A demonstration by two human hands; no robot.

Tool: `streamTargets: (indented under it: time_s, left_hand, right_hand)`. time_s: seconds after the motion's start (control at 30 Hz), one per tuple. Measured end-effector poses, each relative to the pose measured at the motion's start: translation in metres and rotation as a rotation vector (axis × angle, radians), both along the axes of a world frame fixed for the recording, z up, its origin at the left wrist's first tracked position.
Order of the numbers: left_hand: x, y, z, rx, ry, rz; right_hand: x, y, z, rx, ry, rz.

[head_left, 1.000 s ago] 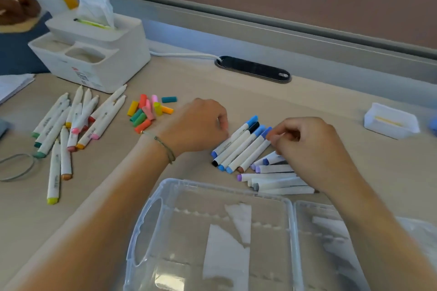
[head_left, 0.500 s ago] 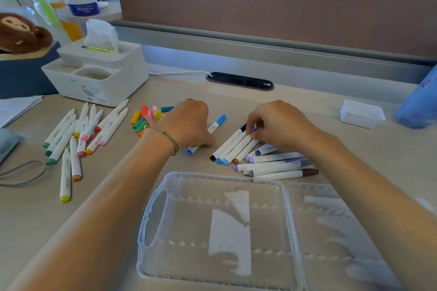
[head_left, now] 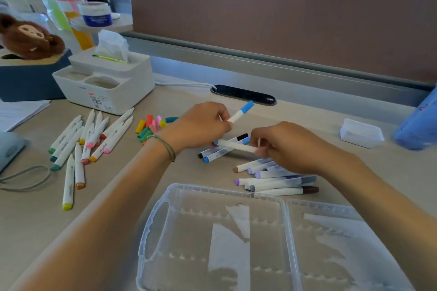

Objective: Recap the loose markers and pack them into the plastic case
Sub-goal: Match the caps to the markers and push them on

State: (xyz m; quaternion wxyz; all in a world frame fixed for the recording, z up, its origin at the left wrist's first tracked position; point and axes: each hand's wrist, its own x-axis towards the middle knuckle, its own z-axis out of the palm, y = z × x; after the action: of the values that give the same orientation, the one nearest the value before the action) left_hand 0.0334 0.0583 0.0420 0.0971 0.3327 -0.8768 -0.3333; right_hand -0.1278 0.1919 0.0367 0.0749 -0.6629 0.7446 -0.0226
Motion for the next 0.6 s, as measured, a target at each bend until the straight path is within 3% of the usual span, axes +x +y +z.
streamTargets:
  time_s: [0.2, 0.33, 0.5, 0.6]
  left_hand:
    - [-0.018, 0.031, -0.006, 0.156, 0.081, -0.083]
    - [-0.024, 0.05, -0.006, 0.463, 0.173, -0.18]
    - [-0.029, 0.052, -0.007, 0.182, 0.157, -0.196]
    - [-0.033, 0.057, -0.004, 0.121, 0.144, -0.19]
  right_hand:
    - [0.001, 0.033, 0.001, -0.356, -0.729, -0.306]
    - [-0.009, 0.041, 0.004, -0.578, -0.908, -0.449]
    - [-0.019, 0.05, 0.013, -0.499, -1.077, -0.492]
    - [-0.025, 0.049, 0.017, -0.459, -1.099, -0.535]
